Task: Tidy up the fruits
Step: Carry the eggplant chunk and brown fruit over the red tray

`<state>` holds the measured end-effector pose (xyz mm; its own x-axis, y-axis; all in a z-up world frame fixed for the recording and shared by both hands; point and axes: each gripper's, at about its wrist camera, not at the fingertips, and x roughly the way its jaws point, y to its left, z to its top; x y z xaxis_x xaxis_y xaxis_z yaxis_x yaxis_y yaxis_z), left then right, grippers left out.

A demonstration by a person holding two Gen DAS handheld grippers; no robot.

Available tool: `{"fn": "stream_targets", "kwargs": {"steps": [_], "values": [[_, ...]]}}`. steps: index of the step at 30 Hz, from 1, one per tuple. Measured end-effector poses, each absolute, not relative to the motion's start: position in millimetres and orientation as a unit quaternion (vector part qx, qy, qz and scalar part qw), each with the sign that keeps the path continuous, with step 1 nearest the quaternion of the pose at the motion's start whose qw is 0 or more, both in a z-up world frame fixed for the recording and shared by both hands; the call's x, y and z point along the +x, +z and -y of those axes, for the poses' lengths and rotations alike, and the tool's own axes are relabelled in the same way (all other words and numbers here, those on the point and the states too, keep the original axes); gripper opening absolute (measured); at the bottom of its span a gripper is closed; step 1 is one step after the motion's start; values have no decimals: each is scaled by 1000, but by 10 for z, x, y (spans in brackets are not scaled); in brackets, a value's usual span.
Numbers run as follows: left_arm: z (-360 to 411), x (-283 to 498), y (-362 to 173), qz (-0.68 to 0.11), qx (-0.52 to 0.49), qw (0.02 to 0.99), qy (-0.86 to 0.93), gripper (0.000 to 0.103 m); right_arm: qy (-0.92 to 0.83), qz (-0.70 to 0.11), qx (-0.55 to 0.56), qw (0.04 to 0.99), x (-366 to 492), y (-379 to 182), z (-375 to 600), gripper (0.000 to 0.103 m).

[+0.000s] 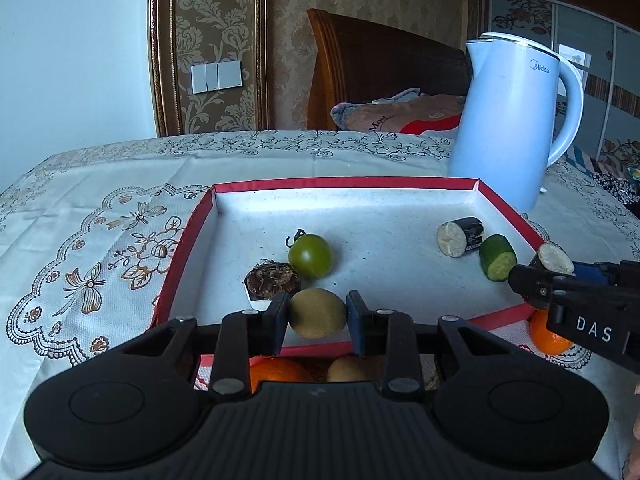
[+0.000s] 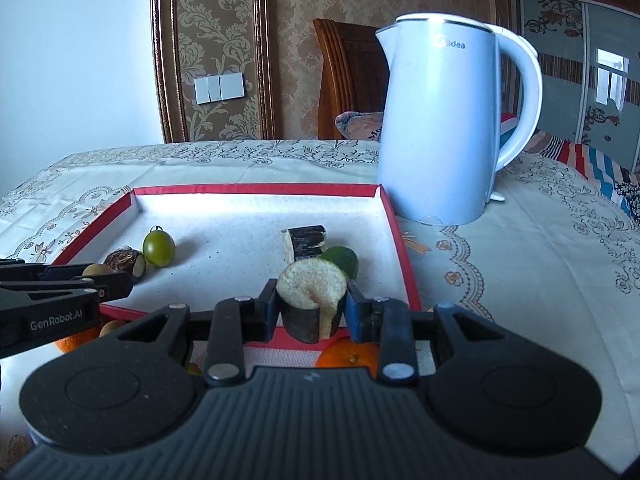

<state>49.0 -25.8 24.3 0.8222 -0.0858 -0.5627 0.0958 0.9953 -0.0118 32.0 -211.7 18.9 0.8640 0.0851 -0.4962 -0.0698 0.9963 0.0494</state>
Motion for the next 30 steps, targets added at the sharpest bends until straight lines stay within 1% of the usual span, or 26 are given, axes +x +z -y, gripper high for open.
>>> {"fn": "stream_targets", "kwargs": {"steps": [11, 24, 29, 30], "values": [[254, 691, 176, -310, 8, 950, -31, 30, 38, -265, 14, 963, 516, 166, 2015, 31], [320, 898, 146, -301, 29, 953, -2, 30, 37, -292, 10, 956, 786, 69, 1908, 31], [246, 1078, 62, -336, 2, 942, -4, 30, 36, -294, 1, 955, 864, 49, 1855, 31], [235, 1084, 61, -332, 0, 943, -2, 30, 37, -295, -1, 955, 877, 40, 1835, 31]]}}
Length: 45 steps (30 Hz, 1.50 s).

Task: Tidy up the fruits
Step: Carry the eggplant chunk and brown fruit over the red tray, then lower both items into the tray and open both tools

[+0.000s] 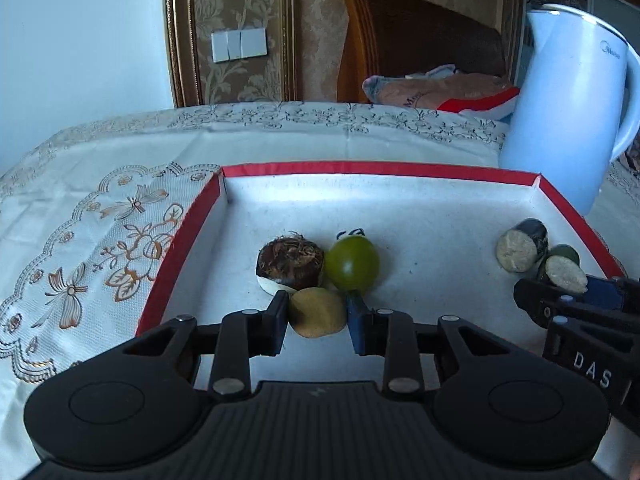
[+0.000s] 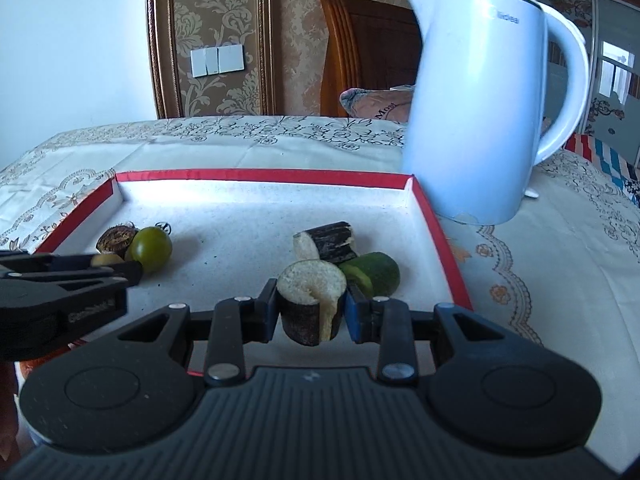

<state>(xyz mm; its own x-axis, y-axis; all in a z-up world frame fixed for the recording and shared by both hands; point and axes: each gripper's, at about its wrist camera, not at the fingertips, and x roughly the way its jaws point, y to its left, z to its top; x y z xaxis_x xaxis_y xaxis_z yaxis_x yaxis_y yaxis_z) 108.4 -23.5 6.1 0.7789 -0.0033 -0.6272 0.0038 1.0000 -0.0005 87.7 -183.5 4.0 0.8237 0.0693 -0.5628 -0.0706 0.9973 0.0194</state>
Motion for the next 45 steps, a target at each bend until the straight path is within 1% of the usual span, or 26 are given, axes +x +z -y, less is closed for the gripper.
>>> {"fn": "stream_targets", "kwargs": {"steps": [11, 21, 45], "values": [[228, 1224, 65, -331, 0, 944, 9, 30, 21, -301, -10, 953, 1031, -24, 1759, 31], [227, 1318, 61, -328, 1, 944, 15, 30, -1, -300, 15, 954, 1214, -39, 1818, 31], [210, 1317, 60, -328, 0, 945, 17, 31, -11, -293, 10, 956, 1246, -60, 1815, 31]]}}
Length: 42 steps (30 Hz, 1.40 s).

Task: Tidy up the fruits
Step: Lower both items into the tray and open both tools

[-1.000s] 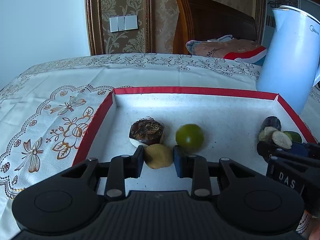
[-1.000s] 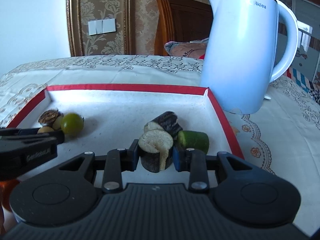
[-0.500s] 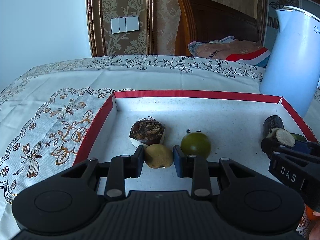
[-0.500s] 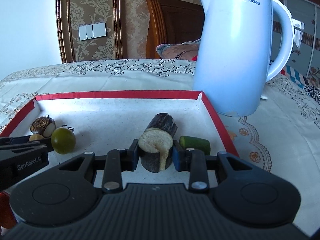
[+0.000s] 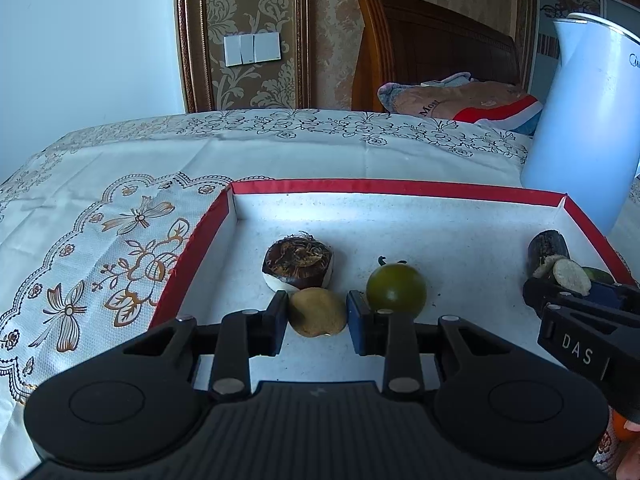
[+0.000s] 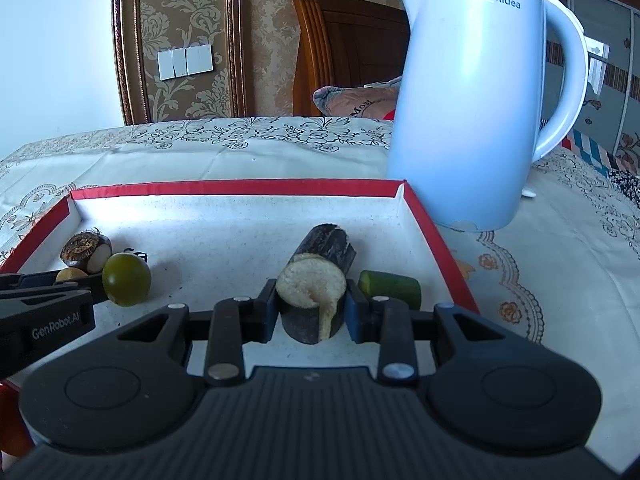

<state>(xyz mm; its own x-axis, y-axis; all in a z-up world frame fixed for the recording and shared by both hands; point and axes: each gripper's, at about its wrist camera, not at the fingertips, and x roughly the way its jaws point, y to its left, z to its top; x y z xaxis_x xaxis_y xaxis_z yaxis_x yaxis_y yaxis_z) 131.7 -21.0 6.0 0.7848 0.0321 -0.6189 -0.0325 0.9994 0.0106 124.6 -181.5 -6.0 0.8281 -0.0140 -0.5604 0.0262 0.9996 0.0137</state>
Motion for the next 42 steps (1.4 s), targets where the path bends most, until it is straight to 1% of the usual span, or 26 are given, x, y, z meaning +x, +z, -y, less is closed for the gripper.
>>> {"fn": "stream_targets", "kwargs": {"steps": [9, 16, 18, 19, 20, 21, 22, 23, 24, 25, 26, 27, 32, 34, 42], "values": [[207, 1321, 59, -327, -1, 945, 22, 31, -8, -293, 18, 956, 1244, -57, 1830, 31], [203, 1312, 58, -330, -1, 944, 23, 31, -3, -295, 26, 955, 1237, -59, 1829, 40], [200, 1310, 60, -330, -1, 944, 22, 31, -3, -296, 28, 955, 1232, -60, 1833, 41], [203, 1309, 59, -331, 0, 944, 22, 31, -3, -297, 29, 955, 1227, -60, 1836, 47], [203, 1309, 61, -331, 0, 943, 23, 31, -2, -298, 31, 954, 1227, -62, 1837, 50], [202, 1306, 60, -331, 0, 943, 22, 31, -2, -299, 32, 954, 1228, -66, 1839, 57], [199, 1302, 61, -332, 0, 943, 22, 32, -4, -300, 32, 953, 1222, -69, 1840, 60], [195, 1300, 62, -332, -1, 943, 24, 34, -6, -299, 31, 954, 1213, -69, 1840, 60], [190, 1302, 62, -333, -2, 943, 25, 42, -8, -297, 31, 954, 1208, -67, 1841, 60], [182, 1302, 59, -334, -4, 942, 24, 50, -7, -297, 33, 954, 1204, -65, 1846, 63], [173, 1295, 62, -333, -7, 943, 24, 51, -6, -299, 35, 954, 1205, -66, 1853, 65], [168, 1288, 65, -331, -8, 943, 25, 51, -6, -300, 37, 953, 1203, -69, 1860, 70], [152, 1249, 88, -329, -10, 944, 19, 51, -7, -294, 34, 955, 1147, -51, 1865, 72], [140, 1231, 93, -326, -9, 945, 22, 51, -5, -293, 34, 956, 1129, -45, 1866, 75], [88, 1132, 134, -315, -11, 949, 23, 52, -5, -285, 43, 958, 1058, -19, 1895, 78]]}}
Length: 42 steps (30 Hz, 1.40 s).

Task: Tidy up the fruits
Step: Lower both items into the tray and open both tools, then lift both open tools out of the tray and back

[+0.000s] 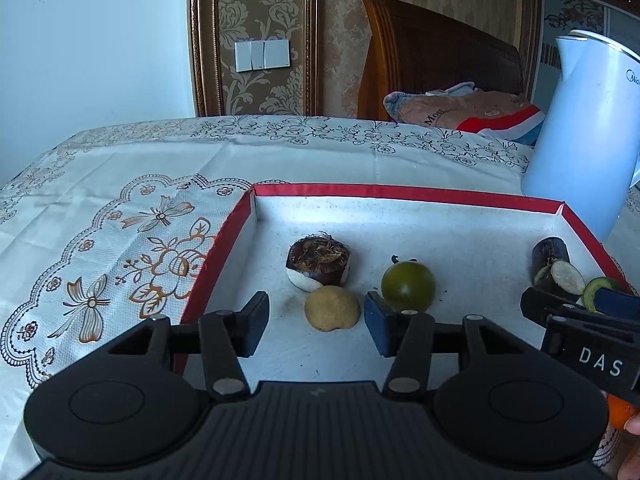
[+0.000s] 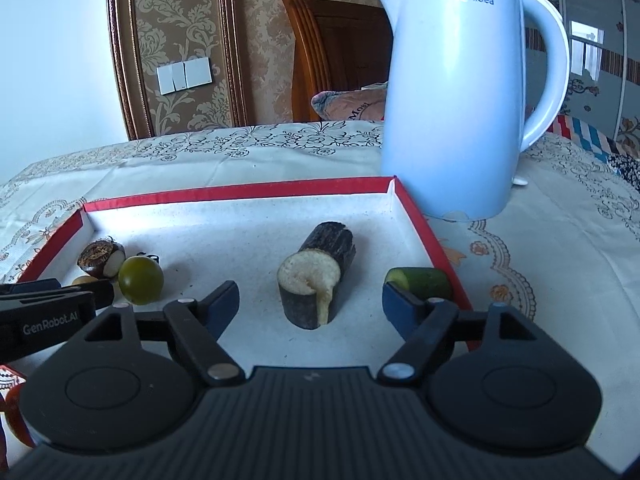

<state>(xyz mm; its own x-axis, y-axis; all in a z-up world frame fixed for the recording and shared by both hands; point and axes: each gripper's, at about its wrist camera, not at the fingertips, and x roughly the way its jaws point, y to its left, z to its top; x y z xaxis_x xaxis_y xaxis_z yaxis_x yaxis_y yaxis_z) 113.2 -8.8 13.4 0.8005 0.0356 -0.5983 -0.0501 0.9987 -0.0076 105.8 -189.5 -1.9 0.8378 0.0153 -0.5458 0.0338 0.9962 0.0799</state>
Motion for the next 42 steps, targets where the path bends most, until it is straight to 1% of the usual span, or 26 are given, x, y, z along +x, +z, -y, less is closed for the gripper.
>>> {"fn": "stream_targets", "kwargs": {"steps": [2, 3, 4, 6, 12, 20, 22, 30, 35, 37, 38, 42], "values": [[80, 1098, 155, -312, -12, 950, 19, 52, -4, -282, 46, 958, 1031, -12, 1902, 82], [78, 1078, 166, -309, -11, 951, 17, 55, -3, -280, 47, 959, 1023, -6, 1903, 85], [76, 1058, 177, -305, -12, 952, 17, 60, -2, -278, 47, 959, 1016, -1, 1901, 88], [81, 1024, 194, -293, -9, 956, 23, 65, -2, -274, 47, 961, 994, 7, 1900, 90], [164, 974, 210, -283, 13, 959, 17, 65, 2, -275, 48, 960, 965, -8, 1896, 92], [109, 946, 216, -287, 3, 958, 17, 66, 9, -275, 61, 959, 941, -8, 1919, 96], [95, 927, 214, -288, 4, 957, 18, 66, 7, -273, 61, 960, 932, -3, 1927, 98], [71, 861, 218, -288, 1, 958, 15, 66, 3, -269, 60, 961, 899, -4, 1929, 100], [44, 700, 293, -267, 4, 964, 12, 66, -1, -268, 77, 960, 850, 9, 1998, 101], [-8, 617, 310, -265, -4, 964, 4, 68, -2, -265, 83, 961, 807, 14, 2025, 101], [-42, 565, 311, -265, -8, 964, 0, 73, -4, -263, 85, 961, 777, 16, 2036, 101], [-161, 349, 309, -256, -18, 966, 0, 74, 1, -259, 95, 961, 628, 13, 2074, 101]]}}
